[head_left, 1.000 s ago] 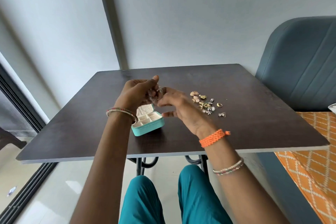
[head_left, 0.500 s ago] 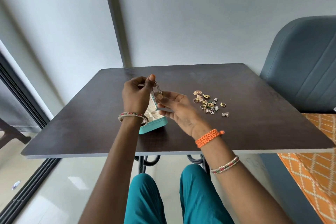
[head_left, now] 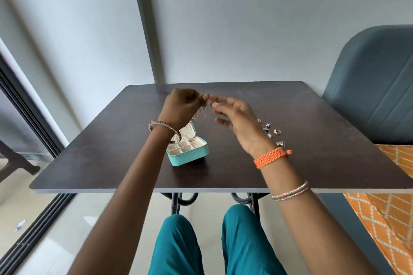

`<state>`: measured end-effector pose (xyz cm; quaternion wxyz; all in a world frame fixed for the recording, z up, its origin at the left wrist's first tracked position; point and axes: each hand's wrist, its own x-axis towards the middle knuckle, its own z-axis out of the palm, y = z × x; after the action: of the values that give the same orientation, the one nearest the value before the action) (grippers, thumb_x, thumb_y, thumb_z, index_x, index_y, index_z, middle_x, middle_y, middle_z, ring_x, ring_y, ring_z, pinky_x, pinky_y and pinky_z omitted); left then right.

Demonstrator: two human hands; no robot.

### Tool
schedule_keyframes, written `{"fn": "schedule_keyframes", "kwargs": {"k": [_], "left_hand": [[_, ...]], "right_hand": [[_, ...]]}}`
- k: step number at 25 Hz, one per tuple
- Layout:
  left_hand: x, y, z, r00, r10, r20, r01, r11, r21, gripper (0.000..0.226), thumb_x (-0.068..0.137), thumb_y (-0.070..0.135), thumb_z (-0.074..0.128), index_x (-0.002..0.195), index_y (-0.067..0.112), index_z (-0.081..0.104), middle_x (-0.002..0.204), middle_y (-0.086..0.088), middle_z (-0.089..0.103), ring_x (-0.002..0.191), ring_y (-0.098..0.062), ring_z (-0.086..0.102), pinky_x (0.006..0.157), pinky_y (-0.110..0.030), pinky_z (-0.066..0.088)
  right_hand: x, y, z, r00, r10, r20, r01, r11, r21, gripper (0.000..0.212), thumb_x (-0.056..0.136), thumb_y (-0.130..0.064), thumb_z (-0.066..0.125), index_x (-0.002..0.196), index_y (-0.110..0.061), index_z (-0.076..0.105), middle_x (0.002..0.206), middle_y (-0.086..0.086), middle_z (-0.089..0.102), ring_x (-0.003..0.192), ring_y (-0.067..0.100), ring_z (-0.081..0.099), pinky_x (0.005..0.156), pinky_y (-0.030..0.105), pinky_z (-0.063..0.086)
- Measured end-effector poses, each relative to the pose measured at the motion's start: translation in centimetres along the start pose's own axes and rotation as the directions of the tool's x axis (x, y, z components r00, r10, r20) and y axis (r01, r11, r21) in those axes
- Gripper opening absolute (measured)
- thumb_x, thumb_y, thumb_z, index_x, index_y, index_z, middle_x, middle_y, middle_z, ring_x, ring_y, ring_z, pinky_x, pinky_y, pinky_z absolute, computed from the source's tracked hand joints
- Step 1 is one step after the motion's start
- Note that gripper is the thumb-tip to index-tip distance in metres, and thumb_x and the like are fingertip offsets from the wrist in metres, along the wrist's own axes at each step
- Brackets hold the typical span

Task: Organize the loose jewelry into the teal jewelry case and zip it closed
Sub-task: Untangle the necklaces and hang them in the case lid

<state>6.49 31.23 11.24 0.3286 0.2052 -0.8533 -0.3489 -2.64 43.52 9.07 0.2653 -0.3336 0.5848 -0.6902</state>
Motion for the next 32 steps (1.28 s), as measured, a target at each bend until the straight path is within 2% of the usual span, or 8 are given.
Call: {"fn": "schedule_keyframes", "kwargs": {"k": [3,7,11,15,21,25,28,32], "left_hand": [[0.8,0.0,-0.4,0.996,0.002,0.09,-0.002,1.0,-0.003,0.025,0.088,0.031,0.061,0.066,0.02,0.066,0.047,0.013,0.056,0.047,0.001,0.04,0.054,-0.015,0.035],[1.1,-0.3,-0.3,0.999,-0.035,0.029,0.037,0.997,-0.072,0.026,0.077,0.043,0.06,0.058,0.027,0.063,0.063,-0.009,0.06,0.061,-0.014,0.046,0.063,-0.029,0.043],[0.7,0.0,0.0,0.995,-0.101,0.022,0.104,0.959,-0.262,0.026,0.089,0.026,0.061,0.064,0.017,0.062,0.062,-0.005,0.057,0.047,0.0,0.051,0.049,-0.016,0.047],[0.4,-0.4,-0.3,0.989,-0.132,0.064,0.146,0.919,-0.367,0.022,0.088,0.028,0.061,0.069,0.017,0.064,0.067,-0.001,0.06,0.055,0.002,0.054,0.052,-0.016,0.048],[0.2,-0.6,-1.0,0.994,0.0,0.11,0.034,0.952,-0.305,0.02,0.088,0.023,0.061,0.069,0.022,0.065,0.057,0.015,0.063,0.06,-0.001,0.053,0.05,-0.013,0.043],[0.1,-0.3,-0.5,1.0,0.021,0.01,-0.017,0.955,-0.296,0.016,0.087,0.021,0.063,0.075,0.011,0.067,0.058,0.01,0.063,0.06,-0.002,0.051,0.055,-0.014,0.039],[-0.5,-0.8,0.5,0.993,0.056,-0.101,-0.061,0.997,-0.05,0.017,0.084,0.031,0.064,0.08,0.016,0.07,0.071,0.0,0.064,0.069,-0.012,0.054,0.064,-0.025,0.039],[-1.4,-0.3,1.7,0.972,0.037,-0.231,-0.023,0.998,0.063,0.015,0.087,0.023,0.063,0.085,0.01,0.071,0.078,0.002,0.064,0.072,-0.01,0.05,0.064,-0.02,0.032]], "right_hand": [[1.4,-1.9,0.1,0.987,-0.151,0.06,0.161,0.963,-0.215,0.02,0.089,-0.006,0.06,0.108,-0.008,0.069,0.1,0.005,0.07,0.088,0.005,0.061,0.075,0.013,0.045],[2.4,-2.7,-0.1,0.966,-0.216,0.141,0.248,0.928,-0.279,0.021,0.086,0.002,0.062,0.104,-0.006,0.069,0.094,0.014,0.071,0.078,0.01,0.066,0.077,0.021,0.054],[3.3,-2.7,0.0,0.962,-0.222,0.159,0.258,0.929,-0.266,0.029,0.081,0.006,0.066,0.107,-0.008,0.066,0.092,0.01,0.07,0.074,0.003,0.065,0.077,0.021,0.056],[3.7,-2.7,0.0,0.944,-0.23,0.238,0.283,0.933,-0.221,0.034,0.082,0.008,0.064,0.113,-0.005,0.061,0.103,0.013,0.068,0.081,0.007,0.065,0.077,0.021,0.057],[3.9,-2.5,-0.5,0.923,-0.229,0.31,0.308,0.922,-0.236,0.032,0.081,0.004,0.067,0.112,-0.004,0.064,0.094,0.008,0.07,0.087,0.009,0.066,0.081,0.023,0.055],[4.1,-2.3,-0.7,0.941,-0.254,0.222,0.311,0.908,-0.279,0.019,0.08,-0.006,0.072,0.099,-0.005,0.072,0.08,0.001,0.072,0.074,0.007,0.066,0.07,0.025,0.057],[3.8,-2.2,-0.7,0.941,-0.283,0.186,0.338,0.796,-0.502,0.017,0.076,-0.022,0.077,0.087,-0.009,0.076,0.074,0.004,0.072,0.067,0.006,0.062,0.068,0.025,0.055],[3.3,-2.5,-0.3,0.917,-0.373,0.138,0.377,0.702,-0.605,0.003,0.078,-0.016,0.075,0.08,-0.014,0.077,0.077,-0.004,0.073,0.075,0.005,0.067,0.074,0.026,0.055]]}}
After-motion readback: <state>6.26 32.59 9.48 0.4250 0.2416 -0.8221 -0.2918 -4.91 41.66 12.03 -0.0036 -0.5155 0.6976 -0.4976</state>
